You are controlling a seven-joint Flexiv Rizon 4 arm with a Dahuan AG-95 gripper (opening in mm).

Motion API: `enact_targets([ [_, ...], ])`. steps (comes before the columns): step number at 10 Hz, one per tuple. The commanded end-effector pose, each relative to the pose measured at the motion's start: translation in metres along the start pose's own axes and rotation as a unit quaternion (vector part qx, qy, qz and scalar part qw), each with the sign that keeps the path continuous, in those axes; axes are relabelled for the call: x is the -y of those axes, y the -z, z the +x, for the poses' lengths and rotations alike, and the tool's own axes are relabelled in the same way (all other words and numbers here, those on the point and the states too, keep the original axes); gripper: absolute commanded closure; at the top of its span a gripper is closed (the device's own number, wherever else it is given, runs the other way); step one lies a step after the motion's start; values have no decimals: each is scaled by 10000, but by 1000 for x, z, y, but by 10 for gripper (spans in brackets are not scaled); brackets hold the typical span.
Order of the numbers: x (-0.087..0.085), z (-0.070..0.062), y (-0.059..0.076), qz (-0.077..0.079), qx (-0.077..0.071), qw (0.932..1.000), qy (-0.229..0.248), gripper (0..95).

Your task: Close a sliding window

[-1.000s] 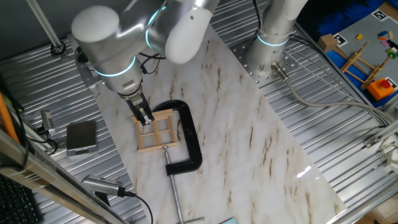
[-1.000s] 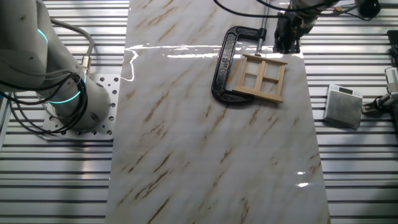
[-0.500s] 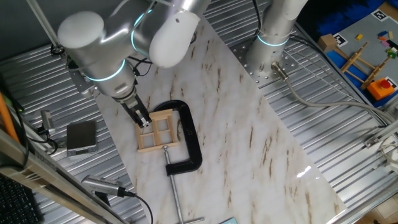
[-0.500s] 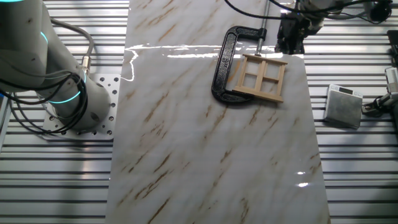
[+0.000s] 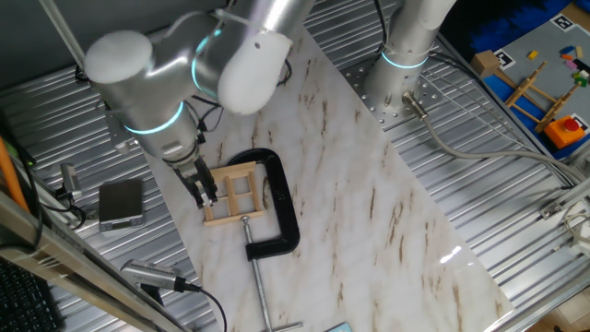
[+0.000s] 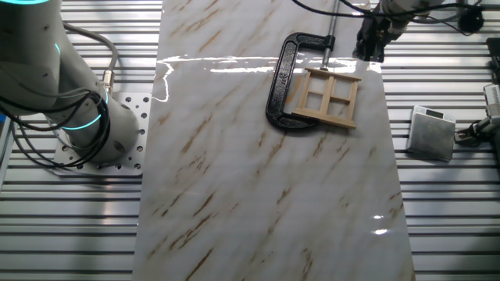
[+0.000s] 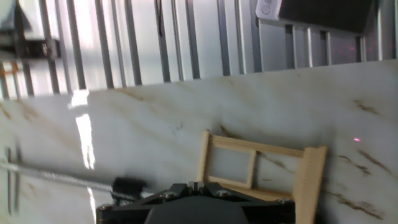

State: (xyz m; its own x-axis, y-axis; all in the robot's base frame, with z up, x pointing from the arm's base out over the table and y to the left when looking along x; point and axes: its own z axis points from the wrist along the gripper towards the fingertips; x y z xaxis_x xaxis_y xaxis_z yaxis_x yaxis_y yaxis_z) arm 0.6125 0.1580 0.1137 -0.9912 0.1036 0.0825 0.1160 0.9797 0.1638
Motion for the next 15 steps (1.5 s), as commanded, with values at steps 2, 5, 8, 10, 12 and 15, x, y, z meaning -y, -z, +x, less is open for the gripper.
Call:
enact_targets([
  [2, -9, -9, -11, 9, 91, 9998, 193, 950],
  [5, -5, -12, -18, -2, 98, 9998, 175, 950],
  [8, 2, -11, -22, -25, 69, 9999, -79, 950],
  [10, 12, -5, -21, -18, 64, 10000, -53, 950],
  [12, 19, 2, -22, -7, 60, 10000, -5, 950],
  [15, 25, 7, -25, -14, 78, 10000, 1, 950],
])
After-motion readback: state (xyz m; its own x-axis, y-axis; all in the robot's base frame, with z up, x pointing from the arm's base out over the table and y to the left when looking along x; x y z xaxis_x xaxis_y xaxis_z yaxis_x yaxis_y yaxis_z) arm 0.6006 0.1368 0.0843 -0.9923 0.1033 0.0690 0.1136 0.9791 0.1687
